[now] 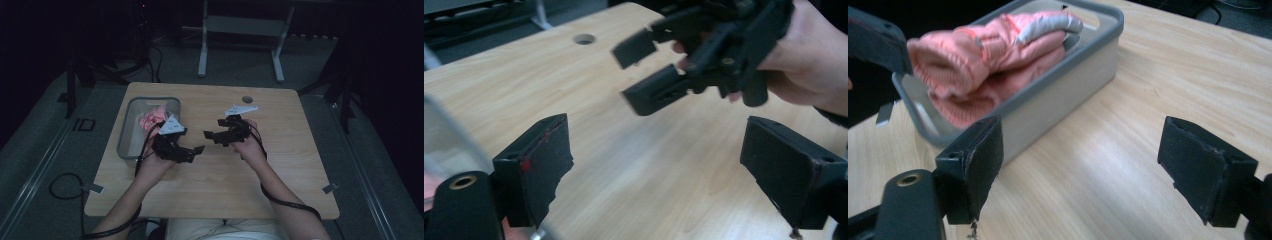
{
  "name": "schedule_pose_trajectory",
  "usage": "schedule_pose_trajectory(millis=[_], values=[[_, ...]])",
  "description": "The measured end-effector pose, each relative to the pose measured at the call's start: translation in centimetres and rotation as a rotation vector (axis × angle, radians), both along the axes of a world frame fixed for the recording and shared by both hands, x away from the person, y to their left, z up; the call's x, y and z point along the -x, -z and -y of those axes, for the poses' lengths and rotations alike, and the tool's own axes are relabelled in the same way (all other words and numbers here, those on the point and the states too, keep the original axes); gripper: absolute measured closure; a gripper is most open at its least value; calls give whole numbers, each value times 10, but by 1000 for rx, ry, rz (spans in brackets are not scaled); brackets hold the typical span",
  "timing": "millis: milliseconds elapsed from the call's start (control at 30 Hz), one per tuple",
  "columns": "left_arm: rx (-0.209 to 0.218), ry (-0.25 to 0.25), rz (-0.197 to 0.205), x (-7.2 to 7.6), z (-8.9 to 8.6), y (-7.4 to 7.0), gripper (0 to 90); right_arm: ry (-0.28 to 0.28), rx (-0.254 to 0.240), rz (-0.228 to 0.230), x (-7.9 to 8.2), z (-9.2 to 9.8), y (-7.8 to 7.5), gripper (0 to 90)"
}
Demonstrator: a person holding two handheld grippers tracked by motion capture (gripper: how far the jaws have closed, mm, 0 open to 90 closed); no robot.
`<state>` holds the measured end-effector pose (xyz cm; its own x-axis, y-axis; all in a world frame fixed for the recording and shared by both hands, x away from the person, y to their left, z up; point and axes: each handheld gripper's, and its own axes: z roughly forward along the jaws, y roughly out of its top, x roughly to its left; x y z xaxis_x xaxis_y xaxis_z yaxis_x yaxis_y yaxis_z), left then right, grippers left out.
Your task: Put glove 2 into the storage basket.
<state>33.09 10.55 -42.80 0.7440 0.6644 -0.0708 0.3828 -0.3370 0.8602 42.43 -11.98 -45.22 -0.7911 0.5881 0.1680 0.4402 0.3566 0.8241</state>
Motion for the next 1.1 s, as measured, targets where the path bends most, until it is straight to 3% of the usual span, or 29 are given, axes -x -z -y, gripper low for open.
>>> schedule_pose_trajectory(millis=[200,300,567,900,1100], values=[[8,42,-22,4,21,15,124,3,13,-4,11,16,11,181],[-35,79,-30,3,36,22,124,5,4,-4,17,22,19,181],[-53,143,-31,9,59,37,124,5,23,-30,30,38,42,178],[-21,185,-69,14,65,57,124,-4,43,-24,40,54,59,161],[-34,201,-89,17,67,69,124,-16,69,-30,49,59,72,157]])
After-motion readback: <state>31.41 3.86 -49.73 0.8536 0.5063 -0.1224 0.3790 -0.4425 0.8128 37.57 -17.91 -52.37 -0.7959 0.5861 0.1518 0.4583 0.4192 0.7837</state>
